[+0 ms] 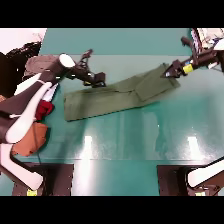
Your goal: Fold the shirts.
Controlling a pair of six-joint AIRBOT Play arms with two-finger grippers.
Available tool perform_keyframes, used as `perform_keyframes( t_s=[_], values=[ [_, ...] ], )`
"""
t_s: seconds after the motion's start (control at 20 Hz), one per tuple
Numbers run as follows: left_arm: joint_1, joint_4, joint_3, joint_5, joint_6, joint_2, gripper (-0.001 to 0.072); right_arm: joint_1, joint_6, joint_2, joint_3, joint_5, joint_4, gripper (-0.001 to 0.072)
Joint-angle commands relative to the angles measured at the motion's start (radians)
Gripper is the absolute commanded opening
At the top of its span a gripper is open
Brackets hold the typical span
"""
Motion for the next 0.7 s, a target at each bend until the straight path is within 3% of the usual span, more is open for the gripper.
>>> perform_keyframes(
  t_s=[0.0, 0.1, 0.3, 0.5, 0.65],
  values=[
    [-0.108, -0.006, 0.172, -0.013, -0.011, -0.162, 0.0025, 0.097, 0.112, 0.077, 0.142, -0.006, 0.002, 0.0016],
    [-0.147, -0.006, 0.227, -0.011, -0.029, -0.219, 0.0026, 0.157, 0.139, 0.092, 0.198, -0.024, 0.010, 0.0016],
    [-0.170, 0.009, 0.240, 0.018, -0.057, -0.259, 0.0026, 0.252, 0.098, 0.133, 0.101, -0.140, 0.212, 0.0016],
    [-0.169, 0.020, 0.240, 0.013, -0.055, -0.262, 0.0026, 0.330, 0.032, 0.134, 0.093, -0.227, 0.215, 0.0016],
    [-0.145, 0.056, 0.240, -0.074, -0.052, -0.251, 0.0025, 0.358, -0.014, 0.133, 0.093, -0.249, 0.200, 0.0016]
  ],
)
